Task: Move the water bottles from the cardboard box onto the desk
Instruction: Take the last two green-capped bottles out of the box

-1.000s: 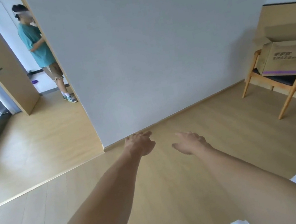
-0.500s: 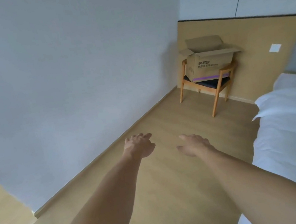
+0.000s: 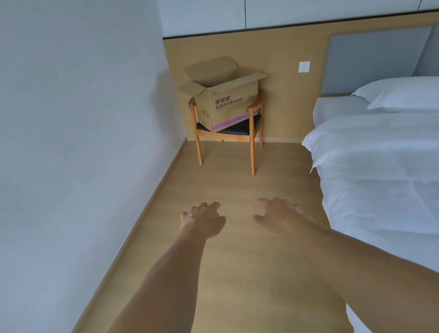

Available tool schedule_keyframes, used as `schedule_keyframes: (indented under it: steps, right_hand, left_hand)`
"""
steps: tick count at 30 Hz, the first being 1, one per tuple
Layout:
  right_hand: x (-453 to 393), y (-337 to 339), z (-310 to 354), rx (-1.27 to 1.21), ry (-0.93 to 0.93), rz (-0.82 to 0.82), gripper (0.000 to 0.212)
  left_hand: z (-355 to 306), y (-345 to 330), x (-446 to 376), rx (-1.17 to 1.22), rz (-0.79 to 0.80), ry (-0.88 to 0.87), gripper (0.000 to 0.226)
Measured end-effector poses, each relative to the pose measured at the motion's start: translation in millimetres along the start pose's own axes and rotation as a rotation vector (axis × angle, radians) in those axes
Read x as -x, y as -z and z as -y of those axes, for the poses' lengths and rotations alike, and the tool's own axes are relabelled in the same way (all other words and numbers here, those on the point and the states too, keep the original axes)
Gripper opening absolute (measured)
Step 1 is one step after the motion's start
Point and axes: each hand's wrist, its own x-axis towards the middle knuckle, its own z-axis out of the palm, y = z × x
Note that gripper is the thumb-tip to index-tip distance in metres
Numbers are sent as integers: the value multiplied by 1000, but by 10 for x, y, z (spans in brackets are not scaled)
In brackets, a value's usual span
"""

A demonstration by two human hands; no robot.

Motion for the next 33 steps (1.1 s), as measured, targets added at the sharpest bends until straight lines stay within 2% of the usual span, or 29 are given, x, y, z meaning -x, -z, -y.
schedule_keyframes:
  steps: [6, 10, 18, 26, 33]
  right_hand:
    - [-882, 179, -237, -57, -71, -8, 59]
    - [-1691, 416, -395, -90, -52, -10, 60]
    - [-3153, 1227, -891, -145, -86, -41, 62]
    - [-4130, 1688, -1275, -158, -97, -66, 57]
    - [-4883, 2020, -1764, -186, -210, -111, 52]
  left_hand:
    - [-250, 214, -965, -60, 19, -81, 54]
    - [-313, 500, -1749, -84, 5, -72, 53]
    - [-735, 1227, -3277, -36, -35, -52, 48]
    - [-1359, 1475, -4469, -80, 11, -144, 48]
    - [-1871, 1632, -5644, -58, 43, -231, 52]
